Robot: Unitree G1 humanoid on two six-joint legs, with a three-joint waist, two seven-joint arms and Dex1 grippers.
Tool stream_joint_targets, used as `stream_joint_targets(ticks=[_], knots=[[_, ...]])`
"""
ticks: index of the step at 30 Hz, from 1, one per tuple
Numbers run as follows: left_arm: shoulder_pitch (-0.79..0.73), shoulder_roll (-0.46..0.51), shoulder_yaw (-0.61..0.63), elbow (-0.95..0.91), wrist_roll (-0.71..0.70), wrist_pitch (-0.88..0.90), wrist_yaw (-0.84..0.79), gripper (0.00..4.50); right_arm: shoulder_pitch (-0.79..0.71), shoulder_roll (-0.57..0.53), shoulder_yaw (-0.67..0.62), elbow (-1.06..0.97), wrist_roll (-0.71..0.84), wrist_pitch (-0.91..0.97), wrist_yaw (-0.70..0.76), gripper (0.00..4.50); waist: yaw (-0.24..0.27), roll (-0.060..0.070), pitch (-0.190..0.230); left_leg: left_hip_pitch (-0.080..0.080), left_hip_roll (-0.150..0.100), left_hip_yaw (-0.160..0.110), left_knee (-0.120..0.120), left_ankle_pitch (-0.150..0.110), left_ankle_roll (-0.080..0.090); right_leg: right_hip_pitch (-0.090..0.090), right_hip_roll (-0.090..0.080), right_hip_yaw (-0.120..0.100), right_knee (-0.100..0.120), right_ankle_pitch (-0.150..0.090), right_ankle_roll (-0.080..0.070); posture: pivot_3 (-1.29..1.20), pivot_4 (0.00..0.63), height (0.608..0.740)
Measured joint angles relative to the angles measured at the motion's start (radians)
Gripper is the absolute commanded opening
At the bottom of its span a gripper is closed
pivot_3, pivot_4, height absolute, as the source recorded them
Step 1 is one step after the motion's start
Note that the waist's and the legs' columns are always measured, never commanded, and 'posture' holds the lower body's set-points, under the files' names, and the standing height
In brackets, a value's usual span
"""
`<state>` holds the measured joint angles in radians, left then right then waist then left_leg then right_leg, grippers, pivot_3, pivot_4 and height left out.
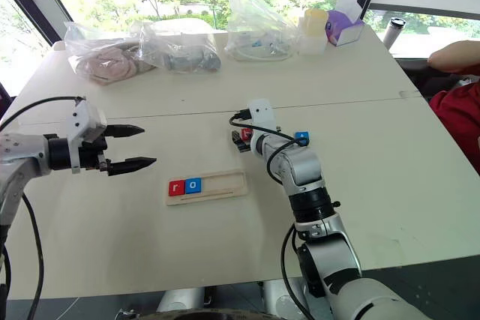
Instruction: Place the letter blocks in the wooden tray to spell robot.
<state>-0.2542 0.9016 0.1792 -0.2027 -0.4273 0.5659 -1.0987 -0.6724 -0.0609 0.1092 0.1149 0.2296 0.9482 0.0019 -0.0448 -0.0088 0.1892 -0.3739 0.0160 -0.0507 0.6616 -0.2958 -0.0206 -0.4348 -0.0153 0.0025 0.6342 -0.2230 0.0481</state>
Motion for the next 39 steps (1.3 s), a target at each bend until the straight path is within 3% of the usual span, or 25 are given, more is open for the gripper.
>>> stream_joint_targets(ticks=[5, 13, 17, 21, 26, 34, 39], knots=[[0.025, -0.030, 0.000, -0.043, -0.015, 0.018, 0.061, 4.50, -0.002, -0.008, 0.061, 0.013, -0.079, -0.031, 0.006, 1.18, 0.001, 0.000, 0.000, 0.000, 0.000, 0.000, 0.000, 0.000, 0.000, 0.000, 0.000, 0.000, 0.000, 0.000, 0.000, 0.00, 0.150, 0.740], [-0.037, -0.084, -0.085, -0.032, -0.001, -0.002, 0.081, 4.50, 0.030, -0.056, 0.036, -0.096, -0.115, 0.012, 0.022, 1.18, 0.006, 0.000, 0.000, -0.002, -0.001, 0.000, 0.000, 0.000, 0.000, -0.001, -0.001, 0.000, 0.000, 0.000, 0.000, 0.00, 0.150, 0.740], [-0.052, -0.103, -0.127, -0.032, 0.000, -0.004, 0.075, 4.50, 0.059, -0.121, -0.085, -0.348, -0.093, 0.160, 0.027, 1.18, 0.007, 0.000, 0.000, -0.002, -0.001, 0.000, 0.000, 0.000, 0.000, -0.001, -0.001, 0.000, 0.000, 0.000, 0.000, 0.00, 0.150, 0.740], [-0.078, -0.127, -0.166, -0.016, 0.000, -0.005, 0.062, 4.50, 0.195, -0.160, -0.205, -0.680, -0.079, 0.434, 0.032, 1.18, 0.013, 0.000, 0.000, -0.002, -0.001, -0.001, -0.001, 0.000, 0.000, -0.001, 0.000, -0.001, 0.000, -0.001, 0.000, 0.00, 0.150, 0.740], [-0.136, -0.152, -0.222, 0.059, 0.011, -0.032, 0.024, 4.50, 0.375, -0.043, -0.283, -0.965, -0.109, 0.653, -0.016, 1.18, 0.003, 0.000, 0.000, 0.000, 0.000, -0.002, -0.001, 0.000, 0.000, -0.001, 0.002, -0.001, 0.000, -0.002, 0.000, 0.00, 0.150, 0.740], [-0.189, -0.172, -0.273, 0.148, 0.045, -0.081, -0.016, 4.50, 0.523, 0.107, -0.292, -1.034, -0.149, 0.659, -0.086, 1.18, 0.002, 0.000, 0.000, 0.000, 0.000, -0.001, -0.001, 0.000, 0.000, -0.001, 0.002, 0.000, 0.000, -0.003, -0.001, 0.00, 0.150, 0.740], [-0.192, -0.180, -0.283, 0.162, 0.049, -0.091, -0.023, 4.50, 0.526, 0.110, -0.303, -1.030, -0.150, 0.659, -0.098, 3.73, 0.001, 0.000, 0.000, 0.000, 0.000, -0.001, -0.001, 0.000, 0.000, -0.001, 0.002, 0.000, 0.000, -0.003, -0.001, 0.00, 0.150, 0.740]])
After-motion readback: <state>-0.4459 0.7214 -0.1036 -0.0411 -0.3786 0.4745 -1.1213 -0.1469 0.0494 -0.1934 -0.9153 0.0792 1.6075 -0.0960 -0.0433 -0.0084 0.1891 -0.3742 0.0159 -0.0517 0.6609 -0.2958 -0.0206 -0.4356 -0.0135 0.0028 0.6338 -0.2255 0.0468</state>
